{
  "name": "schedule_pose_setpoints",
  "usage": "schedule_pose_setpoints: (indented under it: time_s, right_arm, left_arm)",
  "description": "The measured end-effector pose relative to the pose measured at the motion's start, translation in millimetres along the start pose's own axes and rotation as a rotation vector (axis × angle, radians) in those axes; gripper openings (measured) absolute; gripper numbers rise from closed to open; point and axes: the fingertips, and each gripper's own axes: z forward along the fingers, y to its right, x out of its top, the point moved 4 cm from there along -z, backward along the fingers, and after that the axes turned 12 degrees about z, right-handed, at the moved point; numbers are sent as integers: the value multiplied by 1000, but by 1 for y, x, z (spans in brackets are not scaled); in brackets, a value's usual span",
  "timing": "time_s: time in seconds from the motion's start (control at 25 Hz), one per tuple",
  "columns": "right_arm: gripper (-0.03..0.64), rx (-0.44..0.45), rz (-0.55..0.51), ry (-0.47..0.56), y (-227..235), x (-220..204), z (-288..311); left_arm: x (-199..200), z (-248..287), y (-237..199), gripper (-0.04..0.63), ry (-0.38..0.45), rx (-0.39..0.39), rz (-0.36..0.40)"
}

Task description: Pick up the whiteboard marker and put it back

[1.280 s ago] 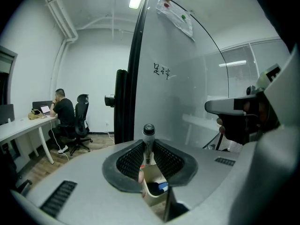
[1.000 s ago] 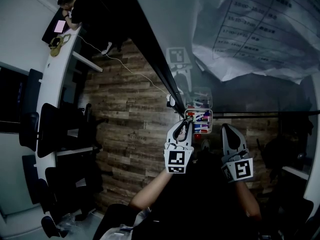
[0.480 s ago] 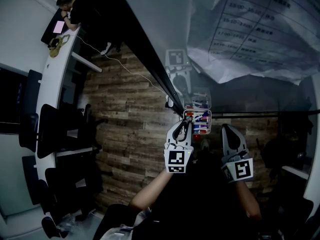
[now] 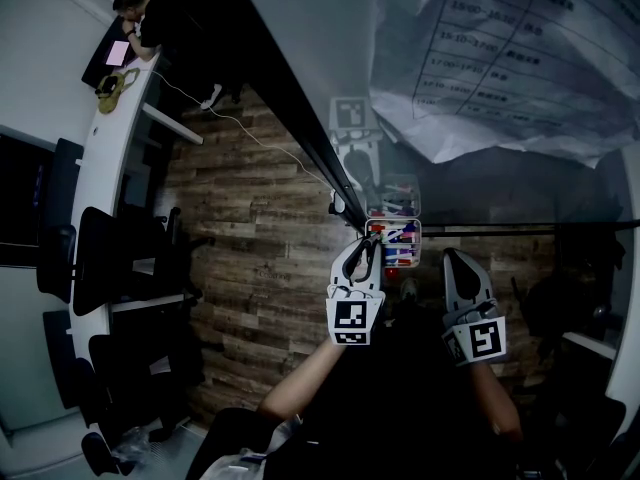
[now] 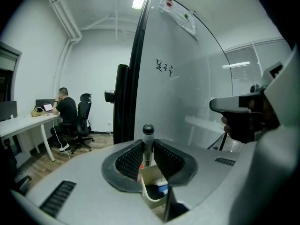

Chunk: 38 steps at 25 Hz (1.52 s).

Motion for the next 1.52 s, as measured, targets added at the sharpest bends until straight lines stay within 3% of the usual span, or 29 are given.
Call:
schedule_pose_setpoints:
  time_s: [1.12,1.52]
  right_arm:
    - [14,5,-6,-3,-5,-3,-4]
    - [14,14,-60,-45,-4,-18,-12]
  left_arm:
    - [4,-8,-5,92,27,18,6]
    - [4,-15,-9,92,42,12,3]
